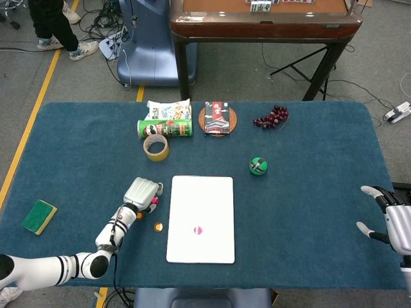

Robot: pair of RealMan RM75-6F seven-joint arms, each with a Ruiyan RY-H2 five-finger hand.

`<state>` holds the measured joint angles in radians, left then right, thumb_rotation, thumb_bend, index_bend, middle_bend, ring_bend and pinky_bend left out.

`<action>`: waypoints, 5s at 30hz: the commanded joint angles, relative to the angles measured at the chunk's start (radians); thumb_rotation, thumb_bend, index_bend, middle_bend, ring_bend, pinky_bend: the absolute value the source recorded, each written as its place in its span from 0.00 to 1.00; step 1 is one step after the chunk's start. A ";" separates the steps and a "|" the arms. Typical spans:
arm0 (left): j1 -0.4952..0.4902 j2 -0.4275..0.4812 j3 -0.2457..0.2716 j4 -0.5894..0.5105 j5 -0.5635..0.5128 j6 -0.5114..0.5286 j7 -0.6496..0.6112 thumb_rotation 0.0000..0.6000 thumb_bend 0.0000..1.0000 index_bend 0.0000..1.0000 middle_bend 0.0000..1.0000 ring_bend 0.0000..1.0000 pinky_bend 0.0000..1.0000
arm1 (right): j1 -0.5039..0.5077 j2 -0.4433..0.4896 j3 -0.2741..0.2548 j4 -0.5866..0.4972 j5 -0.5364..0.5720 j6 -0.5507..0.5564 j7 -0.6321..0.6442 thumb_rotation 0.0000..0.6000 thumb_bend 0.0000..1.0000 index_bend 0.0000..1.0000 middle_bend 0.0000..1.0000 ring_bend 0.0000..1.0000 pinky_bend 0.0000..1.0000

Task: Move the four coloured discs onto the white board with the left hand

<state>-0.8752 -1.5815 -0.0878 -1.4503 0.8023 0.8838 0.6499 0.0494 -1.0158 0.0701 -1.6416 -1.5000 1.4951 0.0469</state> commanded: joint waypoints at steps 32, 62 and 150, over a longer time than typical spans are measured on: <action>-0.006 -0.022 0.031 0.040 -0.009 0.007 0.006 1.00 0.29 0.51 1.00 1.00 1.00 | 0.002 0.000 -0.001 -0.002 0.003 -0.004 -0.005 1.00 0.00 0.25 0.27 0.29 0.48; -0.012 0.036 0.004 -0.142 0.073 0.066 0.012 1.00 0.29 0.64 1.00 1.00 1.00 | 0.003 0.000 -0.002 -0.004 0.002 -0.003 -0.006 1.00 0.00 0.25 0.27 0.29 0.48; 0.093 0.072 0.161 -0.340 0.158 0.216 0.082 1.00 0.28 0.49 1.00 1.00 1.00 | 0.005 0.003 -0.003 -0.010 0.007 -0.012 -0.016 1.00 0.00 0.25 0.27 0.29 0.48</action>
<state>-0.7840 -1.5071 0.0744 -1.7917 0.9621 1.0995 0.7311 0.0548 -1.0132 0.0674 -1.6520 -1.4933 1.4831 0.0304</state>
